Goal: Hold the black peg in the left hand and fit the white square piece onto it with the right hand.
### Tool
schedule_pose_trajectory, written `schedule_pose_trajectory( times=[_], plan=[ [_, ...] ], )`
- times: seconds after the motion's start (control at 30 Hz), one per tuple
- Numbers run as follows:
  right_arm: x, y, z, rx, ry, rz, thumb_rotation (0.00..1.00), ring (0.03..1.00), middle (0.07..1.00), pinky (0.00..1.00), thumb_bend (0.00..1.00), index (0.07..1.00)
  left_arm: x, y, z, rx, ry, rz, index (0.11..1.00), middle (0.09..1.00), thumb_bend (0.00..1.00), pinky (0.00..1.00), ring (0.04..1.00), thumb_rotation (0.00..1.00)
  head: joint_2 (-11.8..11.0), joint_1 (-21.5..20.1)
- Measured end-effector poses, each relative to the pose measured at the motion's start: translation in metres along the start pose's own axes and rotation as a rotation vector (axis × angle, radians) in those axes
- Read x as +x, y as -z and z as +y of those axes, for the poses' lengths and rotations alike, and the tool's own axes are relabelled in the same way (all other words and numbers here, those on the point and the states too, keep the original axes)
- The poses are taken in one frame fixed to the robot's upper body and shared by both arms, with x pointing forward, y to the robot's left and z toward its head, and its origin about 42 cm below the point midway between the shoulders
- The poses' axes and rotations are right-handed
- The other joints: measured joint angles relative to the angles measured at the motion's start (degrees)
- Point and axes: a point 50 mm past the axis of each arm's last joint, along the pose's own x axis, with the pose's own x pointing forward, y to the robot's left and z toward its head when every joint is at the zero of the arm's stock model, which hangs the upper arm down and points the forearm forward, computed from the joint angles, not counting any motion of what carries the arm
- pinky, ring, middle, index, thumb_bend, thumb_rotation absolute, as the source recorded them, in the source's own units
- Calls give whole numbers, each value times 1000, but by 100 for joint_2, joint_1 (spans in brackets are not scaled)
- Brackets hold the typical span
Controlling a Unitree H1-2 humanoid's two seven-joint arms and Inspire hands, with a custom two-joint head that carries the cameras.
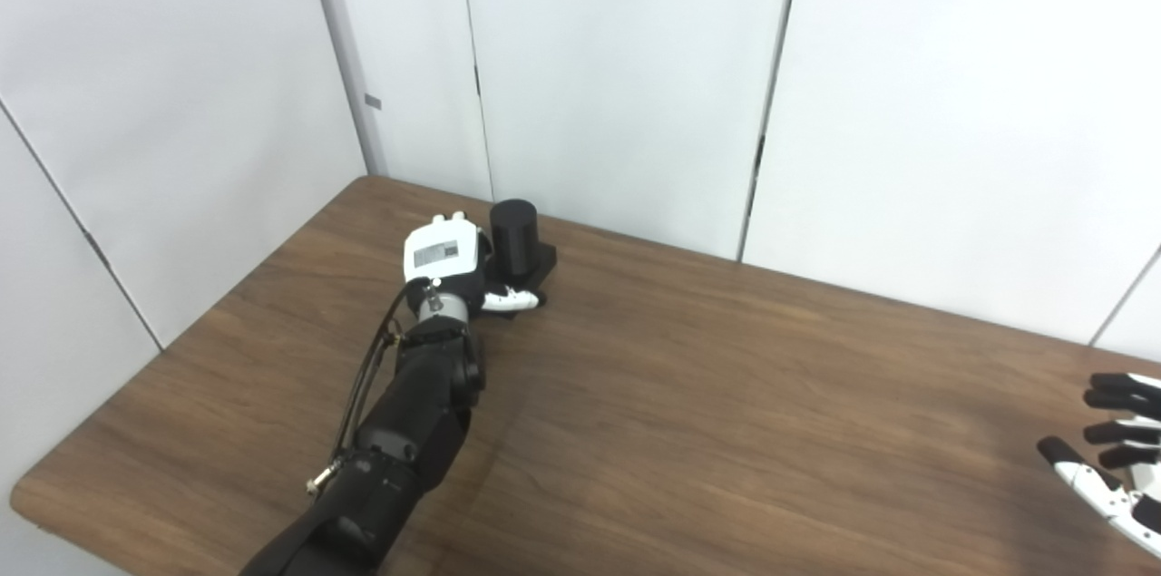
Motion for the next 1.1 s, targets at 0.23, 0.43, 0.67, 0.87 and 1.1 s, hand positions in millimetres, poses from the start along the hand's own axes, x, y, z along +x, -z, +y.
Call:
schedule_pose_trajectory(
  times=[0.23,0.43,0.67,0.87,1.1],
  plan=[
    [1,6,-2,-15,-8,1,0,521,636,392,476,601,-2,7,-3,10,39,3,675,951,809,848,978,420,0,0],
    [1,7,-2,-21,-12,-9,108,520,631,385,494,492,-1,9,4,40,73,-29,623,847,725,804,909,363,53,-9],
    [1,7,-2,-32,-11,-11,112,521,632,382,495,489,-2,7,6,5,116,-64,527,777,722,753,839,274,62,-35],
    [1,6,-2,-36,-10,-14,112,512,623,372,495,489,-2,10,7,-1,116,-117,488,795,528,747,812,88,62,-44],
    [1,6,-1,-36,-12,-15,112,510,627,372,495,489,-1,11,7,20,121,-214,483,806,521,815,835,67,70,-105]
  ],
)
